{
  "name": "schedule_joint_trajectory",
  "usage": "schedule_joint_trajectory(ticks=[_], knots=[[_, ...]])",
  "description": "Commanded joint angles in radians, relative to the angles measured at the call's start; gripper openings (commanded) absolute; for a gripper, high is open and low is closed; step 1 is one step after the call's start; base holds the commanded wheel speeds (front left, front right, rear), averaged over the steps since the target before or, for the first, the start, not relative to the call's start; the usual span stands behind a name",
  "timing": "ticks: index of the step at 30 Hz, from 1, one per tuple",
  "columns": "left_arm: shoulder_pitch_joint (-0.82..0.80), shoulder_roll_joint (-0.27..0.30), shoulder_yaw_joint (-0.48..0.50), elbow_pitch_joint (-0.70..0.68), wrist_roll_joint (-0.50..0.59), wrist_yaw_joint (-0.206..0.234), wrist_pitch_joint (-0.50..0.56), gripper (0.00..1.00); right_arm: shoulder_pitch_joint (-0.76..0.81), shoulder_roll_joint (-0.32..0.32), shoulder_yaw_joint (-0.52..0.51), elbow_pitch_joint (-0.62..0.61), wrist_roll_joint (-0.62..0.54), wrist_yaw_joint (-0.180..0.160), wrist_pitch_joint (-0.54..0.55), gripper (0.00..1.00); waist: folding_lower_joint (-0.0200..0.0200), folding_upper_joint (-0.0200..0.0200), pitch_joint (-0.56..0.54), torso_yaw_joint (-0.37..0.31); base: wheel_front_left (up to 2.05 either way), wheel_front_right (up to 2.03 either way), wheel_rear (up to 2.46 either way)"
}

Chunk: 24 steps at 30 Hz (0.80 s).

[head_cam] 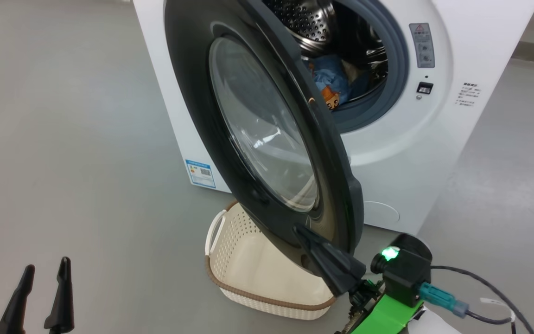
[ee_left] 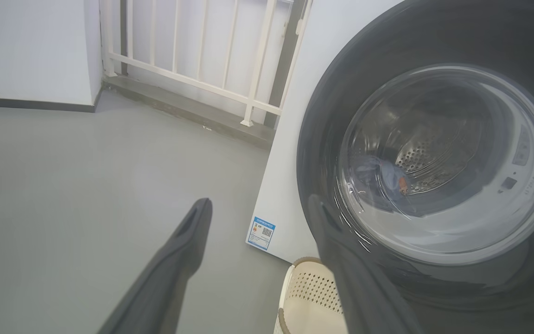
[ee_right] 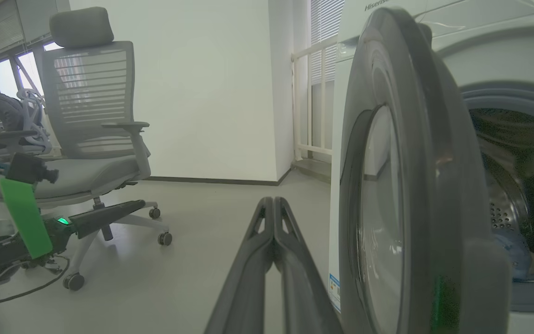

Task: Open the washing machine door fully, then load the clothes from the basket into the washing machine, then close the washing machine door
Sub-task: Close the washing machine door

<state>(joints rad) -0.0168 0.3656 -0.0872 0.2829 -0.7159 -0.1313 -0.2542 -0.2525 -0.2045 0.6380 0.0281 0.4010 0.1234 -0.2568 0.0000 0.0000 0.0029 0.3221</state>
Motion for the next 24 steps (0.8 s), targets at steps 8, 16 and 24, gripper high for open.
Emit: schedule_joint_trajectory(ticks=[8, 16, 24], knots=[[-0.050, 0.038, 0.039, -0.011, -0.020, 0.001, -0.008, 1.00, -0.039, 0.013, 0.026, 0.145, 0.047, 0.007, -0.005, 0.00, 0.0000, 0.0000, 0.027, 0.021, 0.00, 0.00, 0.00], [-0.058, 0.042, 0.037, -0.011, -0.025, 0.001, -0.008, 1.00, -0.059, 0.020, 0.010, 0.233, 0.067, 0.007, -0.005, 0.00, 0.0000, 0.0000, 0.035, 0.031, 0.00, 0.00, 0.00], [-0.065, 0.044, 0.040, -0.007, -0.018, 0.001, -0.008, 1.00, -0.067, 0.017, -0.050, 0.276, 0.069, 0.007, -0.005, 0.00, 0.0000, 0.0000, 0.043, 0.037, 0.00, 0.00, 0.00]])
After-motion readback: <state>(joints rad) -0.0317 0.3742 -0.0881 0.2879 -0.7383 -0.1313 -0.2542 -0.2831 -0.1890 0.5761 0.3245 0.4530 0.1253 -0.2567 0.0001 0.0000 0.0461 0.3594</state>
